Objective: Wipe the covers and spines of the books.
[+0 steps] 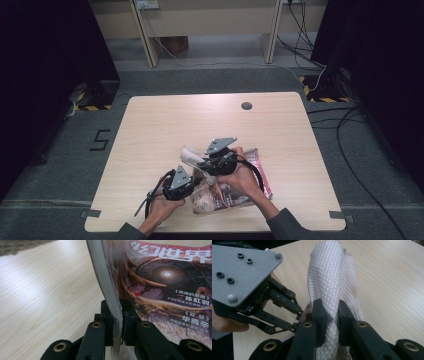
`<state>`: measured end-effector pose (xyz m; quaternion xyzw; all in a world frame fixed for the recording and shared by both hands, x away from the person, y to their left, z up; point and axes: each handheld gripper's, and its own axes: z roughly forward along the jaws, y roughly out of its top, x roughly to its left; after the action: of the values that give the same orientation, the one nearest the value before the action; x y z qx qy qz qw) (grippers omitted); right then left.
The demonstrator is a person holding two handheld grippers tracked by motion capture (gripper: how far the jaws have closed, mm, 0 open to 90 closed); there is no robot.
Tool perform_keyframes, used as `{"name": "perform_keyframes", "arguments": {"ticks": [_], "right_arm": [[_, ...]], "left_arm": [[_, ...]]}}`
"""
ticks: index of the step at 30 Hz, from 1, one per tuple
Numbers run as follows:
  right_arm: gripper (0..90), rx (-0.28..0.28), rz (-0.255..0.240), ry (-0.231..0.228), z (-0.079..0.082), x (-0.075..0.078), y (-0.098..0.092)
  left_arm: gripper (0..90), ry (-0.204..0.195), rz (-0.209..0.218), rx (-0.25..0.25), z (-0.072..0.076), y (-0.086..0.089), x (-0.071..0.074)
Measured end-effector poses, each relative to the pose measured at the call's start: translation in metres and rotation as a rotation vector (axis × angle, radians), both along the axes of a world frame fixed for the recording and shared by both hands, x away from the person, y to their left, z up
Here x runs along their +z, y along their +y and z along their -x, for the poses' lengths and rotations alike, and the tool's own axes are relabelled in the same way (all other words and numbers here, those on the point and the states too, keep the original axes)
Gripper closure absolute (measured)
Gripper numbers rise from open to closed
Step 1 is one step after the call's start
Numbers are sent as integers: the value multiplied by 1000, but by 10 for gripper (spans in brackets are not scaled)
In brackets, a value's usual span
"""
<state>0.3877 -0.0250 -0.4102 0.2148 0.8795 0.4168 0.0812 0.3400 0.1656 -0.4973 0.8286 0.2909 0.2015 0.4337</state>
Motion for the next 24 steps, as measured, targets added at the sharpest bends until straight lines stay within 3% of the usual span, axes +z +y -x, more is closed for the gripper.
{"name": "perform_keyframes", "arguments": {"ticks": [5,13,17,24], "right_arm": [[805,15,-3,-4,1,1,0],[806,-41,23,11,-4,0,-10],[806,-23,38,-16,-1,3,-4],[803,-7,36,-16,5,8,8]], "left_arm": [[820,-6,-3,-4,1,0,1],[820,-17,-7,3,2,-2,1],[819,-19,-7,10,3,-2,2],[816,-16,-7,14,4,-3,2]]}}
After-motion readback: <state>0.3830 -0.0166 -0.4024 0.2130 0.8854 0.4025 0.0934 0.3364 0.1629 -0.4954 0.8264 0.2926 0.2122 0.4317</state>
